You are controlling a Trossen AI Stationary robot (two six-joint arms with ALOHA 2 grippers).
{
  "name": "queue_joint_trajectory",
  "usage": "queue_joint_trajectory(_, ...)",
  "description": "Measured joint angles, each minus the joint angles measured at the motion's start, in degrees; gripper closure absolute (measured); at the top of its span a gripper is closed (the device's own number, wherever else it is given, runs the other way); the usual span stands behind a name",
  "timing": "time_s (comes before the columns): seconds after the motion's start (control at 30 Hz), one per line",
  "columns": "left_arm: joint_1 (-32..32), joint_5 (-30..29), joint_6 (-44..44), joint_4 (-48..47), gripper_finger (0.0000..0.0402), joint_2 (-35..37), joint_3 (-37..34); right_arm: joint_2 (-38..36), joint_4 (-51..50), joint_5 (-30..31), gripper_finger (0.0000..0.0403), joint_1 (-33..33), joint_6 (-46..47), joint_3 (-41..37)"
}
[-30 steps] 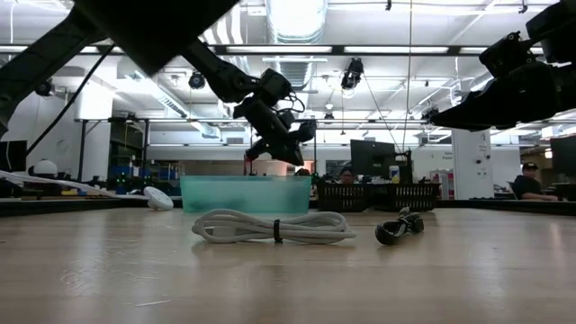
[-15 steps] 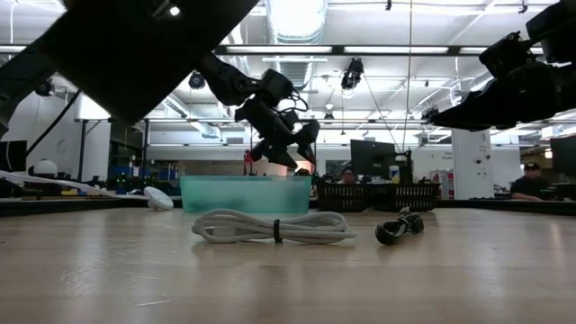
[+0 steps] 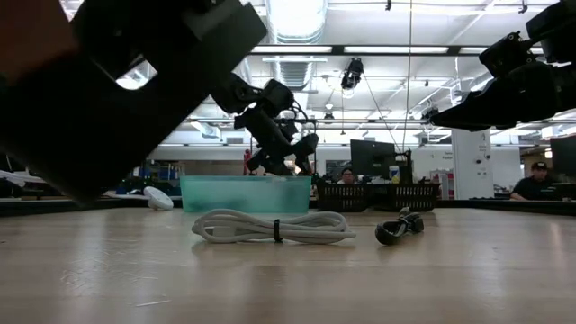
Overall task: Pick and place items into bin
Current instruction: Put the left black charger cable into the blue bin
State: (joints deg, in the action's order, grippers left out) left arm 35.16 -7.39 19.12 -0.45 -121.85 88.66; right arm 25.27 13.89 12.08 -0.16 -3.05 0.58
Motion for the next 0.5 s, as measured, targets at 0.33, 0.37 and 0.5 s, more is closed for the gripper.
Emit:
queue_joint_trajectory(0.33, 0.02, -0.16, -0.01, -0.15, 0.0213, -0.61, 0.24, 0.01, 0.00, 0.00, 0.0188, 0.02, 0.00, 0.00)
queue_joint_trajectory(0.37, 0.02, -0.20, -0.02, -0.17, 0.0222, -0.61, 0.18, 0.01, 0.00, 0.00, 0.0188, 0.00, 0.00, 0.00)
queue_joint_trajectory(0.5, 0.02, -0.63, -0.19, -0.45, 0.0268, -0.61, 0.11, -0.02, 0.02, 0.02, 0.0188, 0.02, 0.00, 0.00)
